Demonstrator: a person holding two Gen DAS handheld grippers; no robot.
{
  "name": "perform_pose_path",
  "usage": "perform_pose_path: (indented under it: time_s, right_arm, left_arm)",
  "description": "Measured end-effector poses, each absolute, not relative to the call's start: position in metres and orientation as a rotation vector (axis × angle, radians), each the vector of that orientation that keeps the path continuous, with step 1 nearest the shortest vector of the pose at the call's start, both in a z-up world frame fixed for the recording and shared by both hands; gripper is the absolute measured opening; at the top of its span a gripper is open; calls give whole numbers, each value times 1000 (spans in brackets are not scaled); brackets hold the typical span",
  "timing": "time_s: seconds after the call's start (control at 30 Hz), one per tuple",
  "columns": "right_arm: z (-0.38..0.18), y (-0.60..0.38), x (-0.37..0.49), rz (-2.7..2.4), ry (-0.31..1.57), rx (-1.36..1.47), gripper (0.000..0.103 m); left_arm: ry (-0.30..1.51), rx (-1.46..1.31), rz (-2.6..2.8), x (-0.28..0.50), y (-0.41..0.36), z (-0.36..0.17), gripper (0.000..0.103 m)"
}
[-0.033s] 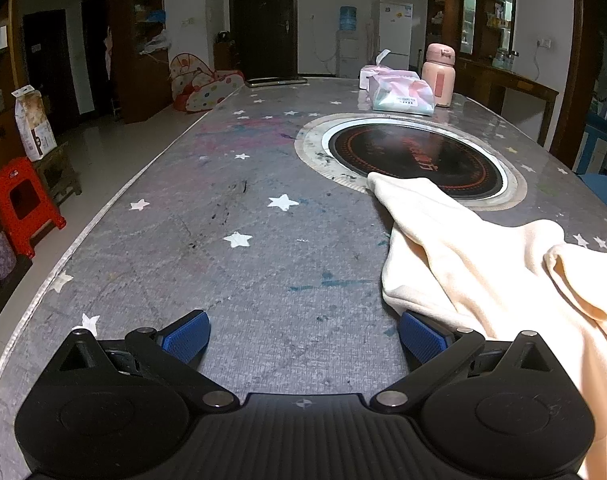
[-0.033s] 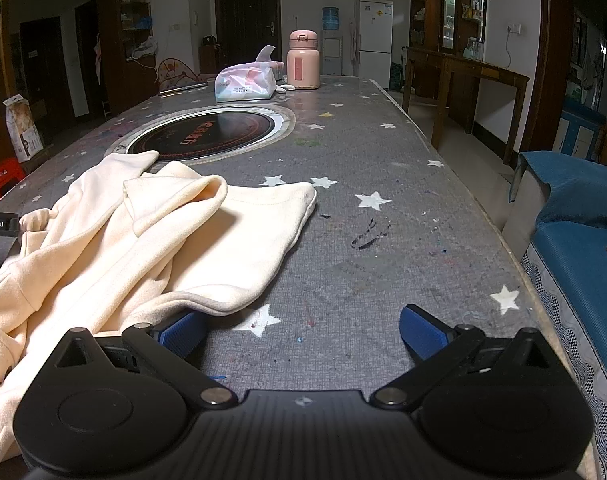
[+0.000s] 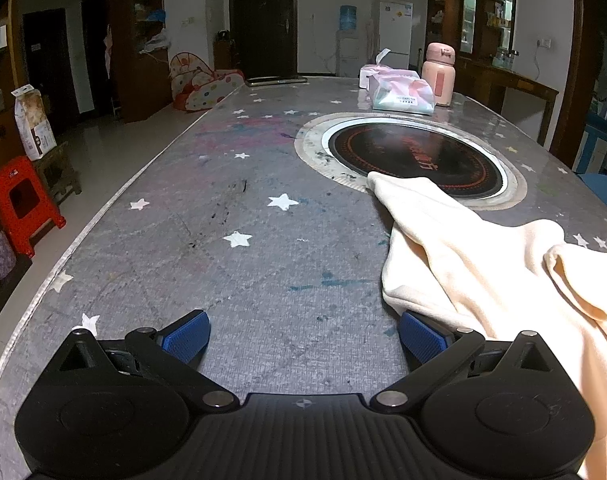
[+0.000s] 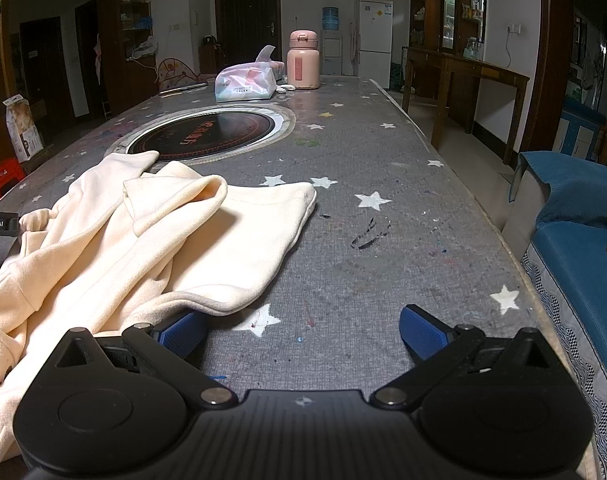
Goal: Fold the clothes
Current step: 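Move both grippers toward the crumpled cream shirt on the table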
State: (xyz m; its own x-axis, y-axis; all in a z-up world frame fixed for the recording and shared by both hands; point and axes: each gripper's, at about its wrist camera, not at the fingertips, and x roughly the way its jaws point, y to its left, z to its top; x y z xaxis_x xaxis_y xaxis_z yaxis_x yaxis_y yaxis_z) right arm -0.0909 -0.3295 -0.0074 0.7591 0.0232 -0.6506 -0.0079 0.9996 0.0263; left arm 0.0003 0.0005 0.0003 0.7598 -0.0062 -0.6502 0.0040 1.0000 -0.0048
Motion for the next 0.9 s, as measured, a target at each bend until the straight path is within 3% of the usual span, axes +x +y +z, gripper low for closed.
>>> perform_pose_path:
  time_s: [0.9]
  right_arm:
    - [9,-304,-135,7,751,-43,103]
  left_arm:
    - [776,16,-15,-86,-21,34,103]
